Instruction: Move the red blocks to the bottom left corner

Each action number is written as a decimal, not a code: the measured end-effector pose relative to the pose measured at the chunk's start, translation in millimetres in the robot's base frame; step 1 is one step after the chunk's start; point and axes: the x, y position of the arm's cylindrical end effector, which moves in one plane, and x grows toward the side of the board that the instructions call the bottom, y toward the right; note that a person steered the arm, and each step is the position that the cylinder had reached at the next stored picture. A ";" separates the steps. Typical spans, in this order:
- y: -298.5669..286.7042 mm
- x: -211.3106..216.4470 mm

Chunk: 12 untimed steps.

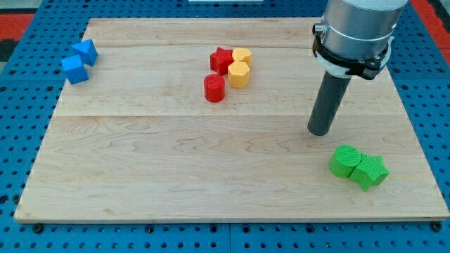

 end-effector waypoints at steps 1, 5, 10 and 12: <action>0.0 0.0; 8.3 0.0; -61.5 -75.5; -91.0 -198.9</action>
